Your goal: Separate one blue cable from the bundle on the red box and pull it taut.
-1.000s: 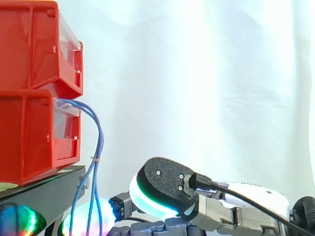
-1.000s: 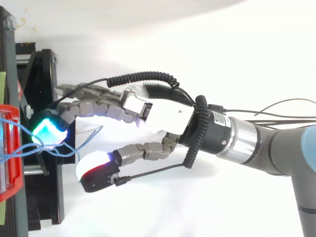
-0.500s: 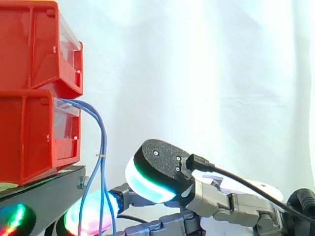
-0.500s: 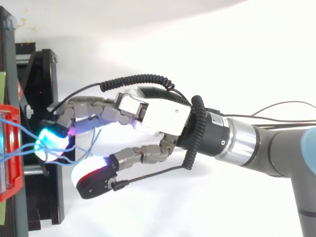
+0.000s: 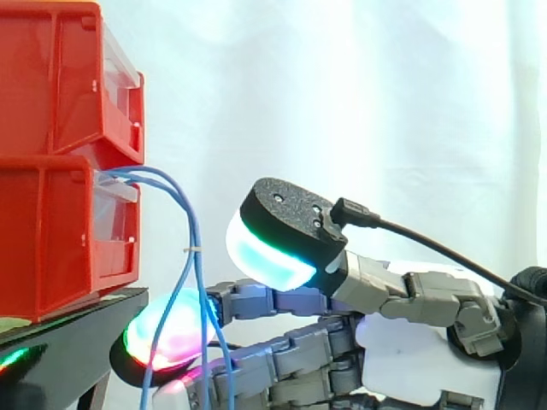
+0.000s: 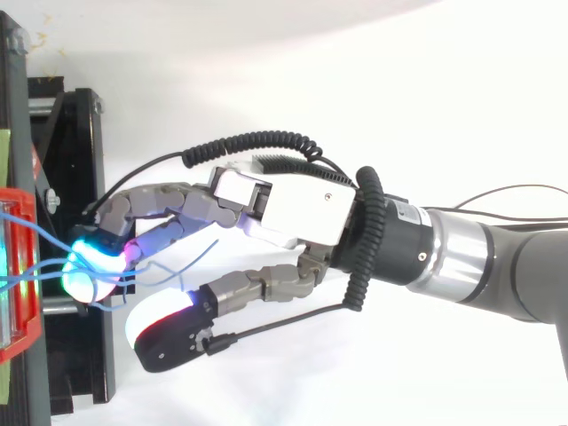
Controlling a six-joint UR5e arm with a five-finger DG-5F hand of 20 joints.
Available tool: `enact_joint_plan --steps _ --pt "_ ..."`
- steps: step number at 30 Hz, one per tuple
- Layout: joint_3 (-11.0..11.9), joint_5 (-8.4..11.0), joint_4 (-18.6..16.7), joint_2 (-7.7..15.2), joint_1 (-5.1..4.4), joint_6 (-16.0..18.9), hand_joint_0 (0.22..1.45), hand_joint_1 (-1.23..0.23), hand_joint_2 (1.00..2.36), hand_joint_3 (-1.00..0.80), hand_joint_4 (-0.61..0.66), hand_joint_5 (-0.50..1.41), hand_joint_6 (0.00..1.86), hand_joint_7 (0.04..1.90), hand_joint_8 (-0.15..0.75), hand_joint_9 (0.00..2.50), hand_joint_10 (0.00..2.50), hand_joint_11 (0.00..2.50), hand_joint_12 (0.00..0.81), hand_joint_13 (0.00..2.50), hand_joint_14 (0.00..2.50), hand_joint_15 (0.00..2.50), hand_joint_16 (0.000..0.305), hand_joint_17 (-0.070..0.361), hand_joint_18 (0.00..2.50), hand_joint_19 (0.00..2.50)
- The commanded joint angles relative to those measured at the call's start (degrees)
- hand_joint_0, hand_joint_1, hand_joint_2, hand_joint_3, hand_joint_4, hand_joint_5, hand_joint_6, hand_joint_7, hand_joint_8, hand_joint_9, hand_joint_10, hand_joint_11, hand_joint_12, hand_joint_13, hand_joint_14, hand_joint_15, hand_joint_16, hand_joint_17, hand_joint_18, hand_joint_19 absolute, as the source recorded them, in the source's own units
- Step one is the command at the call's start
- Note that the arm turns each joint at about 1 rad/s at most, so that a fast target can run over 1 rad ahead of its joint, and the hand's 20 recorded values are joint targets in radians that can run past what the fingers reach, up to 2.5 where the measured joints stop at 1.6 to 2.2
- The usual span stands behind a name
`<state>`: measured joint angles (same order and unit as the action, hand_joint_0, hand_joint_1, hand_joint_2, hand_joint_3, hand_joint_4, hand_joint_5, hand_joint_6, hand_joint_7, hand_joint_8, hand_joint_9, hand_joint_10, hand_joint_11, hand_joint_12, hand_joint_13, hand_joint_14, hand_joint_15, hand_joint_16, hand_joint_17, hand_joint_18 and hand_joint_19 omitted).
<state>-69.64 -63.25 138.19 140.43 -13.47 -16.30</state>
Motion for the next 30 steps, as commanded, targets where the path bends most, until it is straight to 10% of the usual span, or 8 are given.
enact_joint_plan --steps 1,8,23,30 --pt "-0.06 -0.91 5.86 -1.66 0.29 1.63 0.54 -0.59 1.00 -0.50 0.24 -0.09 0.50 1.15 0.210 0.76 0.01 0.21 0.290 0.39 0.00 0.09 0.038 0.084 0.23 0.26" --pt "0.03 -1.61 12.19 -3.33 0.11 2.33 0.56 -0.63 1.00 -0.50 0.21 -0.07 0.52 1.30 0.206 0.78 0.01 0.23 0.287 0.40 0.00 0.09 0.037 0.083 0.24 0.26" --pt "0.29 -0.47 13.16 -6.67 0.29 2.94 0.56 -0.63 1.00 -0.50 0.20 -0.08 0.57 1.20 0.201 0.78 0.01 0.22 0.290 0.42 0.00 0.11 0.037 0.083 0.28 0.28" --pt "5.65 -0.38 23.88 -6.67 1.25 6.20 0.56 -0.62 1.00 -0.50 0.20 -0.07 0.55 1.24 0.204 0.79 0.01 0.23 0.290 0.42 0.00 0.11 0.036 0.082 0.28 0.28"
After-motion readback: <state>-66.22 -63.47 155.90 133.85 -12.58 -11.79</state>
